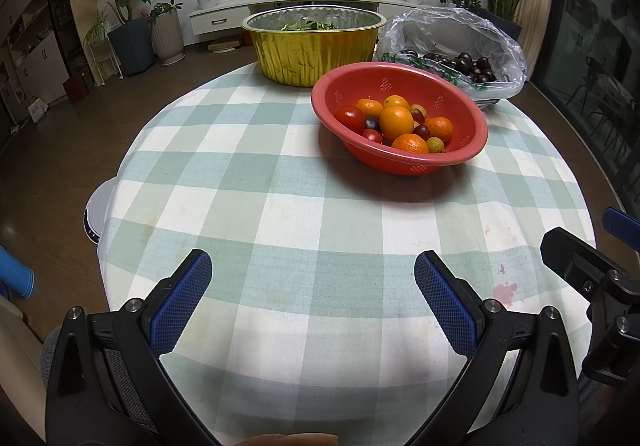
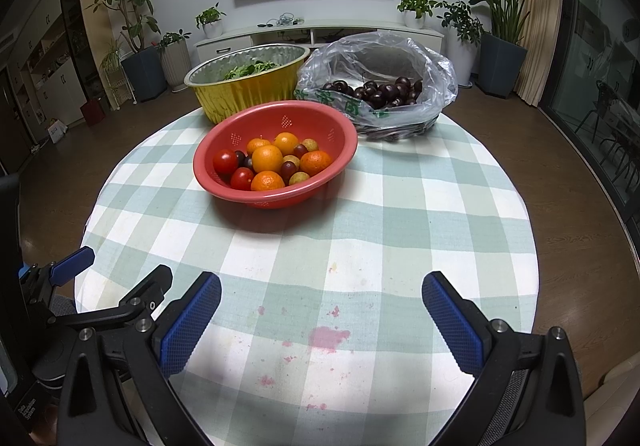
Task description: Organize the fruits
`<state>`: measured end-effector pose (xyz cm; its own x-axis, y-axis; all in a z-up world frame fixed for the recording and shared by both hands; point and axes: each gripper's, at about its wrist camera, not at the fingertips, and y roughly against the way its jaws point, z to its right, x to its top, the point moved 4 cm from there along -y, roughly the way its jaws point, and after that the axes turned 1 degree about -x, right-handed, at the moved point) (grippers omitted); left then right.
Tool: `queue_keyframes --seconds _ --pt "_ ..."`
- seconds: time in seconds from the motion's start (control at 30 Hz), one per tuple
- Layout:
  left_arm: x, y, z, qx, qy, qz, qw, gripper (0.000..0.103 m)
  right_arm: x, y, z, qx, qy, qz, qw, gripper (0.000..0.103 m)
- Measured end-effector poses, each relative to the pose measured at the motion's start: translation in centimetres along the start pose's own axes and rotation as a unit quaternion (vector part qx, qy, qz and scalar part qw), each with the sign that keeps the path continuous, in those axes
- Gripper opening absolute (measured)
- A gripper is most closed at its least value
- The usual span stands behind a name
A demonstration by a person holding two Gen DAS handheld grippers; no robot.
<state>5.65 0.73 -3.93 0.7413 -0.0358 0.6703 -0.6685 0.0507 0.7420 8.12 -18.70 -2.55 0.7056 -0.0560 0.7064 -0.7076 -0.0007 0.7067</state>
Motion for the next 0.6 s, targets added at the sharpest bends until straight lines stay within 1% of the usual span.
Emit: queue_keyframes --seconds 0.6 --pt "-0.06 -0.04 0.05 0.0 0.0 -0.001 1.0 0.103 -0.05 0.03 -0.08 0.0 0.0 0.0 1.0 0.103"
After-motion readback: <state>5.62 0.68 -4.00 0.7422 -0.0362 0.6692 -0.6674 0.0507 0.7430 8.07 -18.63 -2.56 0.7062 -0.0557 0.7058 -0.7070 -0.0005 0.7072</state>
